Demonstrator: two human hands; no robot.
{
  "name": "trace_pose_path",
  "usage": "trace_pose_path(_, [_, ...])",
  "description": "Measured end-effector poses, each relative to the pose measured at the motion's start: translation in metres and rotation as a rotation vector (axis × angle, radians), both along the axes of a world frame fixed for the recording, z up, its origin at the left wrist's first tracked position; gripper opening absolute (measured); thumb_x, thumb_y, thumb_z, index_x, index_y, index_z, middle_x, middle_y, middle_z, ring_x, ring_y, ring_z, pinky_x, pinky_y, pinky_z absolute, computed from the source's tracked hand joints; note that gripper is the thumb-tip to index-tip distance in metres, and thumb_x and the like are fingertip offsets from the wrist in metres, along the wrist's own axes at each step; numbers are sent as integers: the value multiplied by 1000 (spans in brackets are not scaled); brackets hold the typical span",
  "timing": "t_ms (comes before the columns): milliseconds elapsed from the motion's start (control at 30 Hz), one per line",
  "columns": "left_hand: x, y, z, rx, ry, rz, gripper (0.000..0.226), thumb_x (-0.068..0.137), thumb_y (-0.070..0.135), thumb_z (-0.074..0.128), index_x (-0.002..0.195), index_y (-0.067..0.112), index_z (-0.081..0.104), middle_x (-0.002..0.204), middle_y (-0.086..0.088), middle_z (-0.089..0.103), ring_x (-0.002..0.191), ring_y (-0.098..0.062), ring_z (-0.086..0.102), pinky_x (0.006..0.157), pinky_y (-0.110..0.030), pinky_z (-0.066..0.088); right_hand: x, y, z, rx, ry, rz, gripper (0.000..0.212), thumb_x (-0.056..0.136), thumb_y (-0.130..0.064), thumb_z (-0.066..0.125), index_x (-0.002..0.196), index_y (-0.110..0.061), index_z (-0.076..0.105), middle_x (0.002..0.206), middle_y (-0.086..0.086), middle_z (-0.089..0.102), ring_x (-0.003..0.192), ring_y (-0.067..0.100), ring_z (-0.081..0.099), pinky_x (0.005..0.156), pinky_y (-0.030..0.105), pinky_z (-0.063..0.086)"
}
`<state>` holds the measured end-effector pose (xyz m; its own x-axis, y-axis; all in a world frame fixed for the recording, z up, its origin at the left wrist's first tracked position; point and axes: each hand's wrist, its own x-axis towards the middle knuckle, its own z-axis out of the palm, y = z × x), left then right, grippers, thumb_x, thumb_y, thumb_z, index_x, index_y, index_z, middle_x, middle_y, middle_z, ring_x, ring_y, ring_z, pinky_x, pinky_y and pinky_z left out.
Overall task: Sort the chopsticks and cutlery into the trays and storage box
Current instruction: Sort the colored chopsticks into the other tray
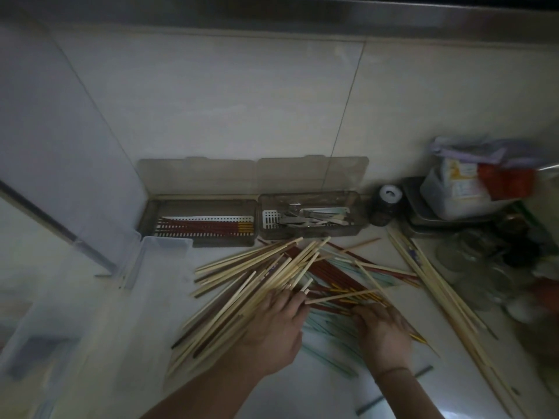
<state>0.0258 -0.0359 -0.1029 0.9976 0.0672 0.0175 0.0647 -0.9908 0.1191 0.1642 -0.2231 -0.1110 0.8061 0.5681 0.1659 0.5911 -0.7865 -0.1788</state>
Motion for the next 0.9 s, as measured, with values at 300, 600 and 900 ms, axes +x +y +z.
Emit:
trace_pose_path(300, [-4,2,-7,-18,16,46,53,89,41,48,138,22,41,143,-2,38,130,-27,37,113,-54,29,7,-18,9,134,89,-46,18,77,-29,53,81,-27,70,76,-1,68,74,32,61,62,38,49])
trace_pose_path(600, [5,7,1,-175,-137,157,51,91,44,49,137,22,45,137,1,42,125,-23,44,109,-46,36,50,-71,50,637,421,-258,43,89,-3,59,85,-45,64,77,-7,69,69,8,61,62,18,47])
trace_pose_path(900, [30,26,31,-225,-380,51,29,103,37,39,121,23,56,102,3,66,90,-20,59,81,-37,50,54,-3,105,870,451,-84,15,92,-3,55,91,-13,65,76,-7,68,67,2,61,61,9,48])
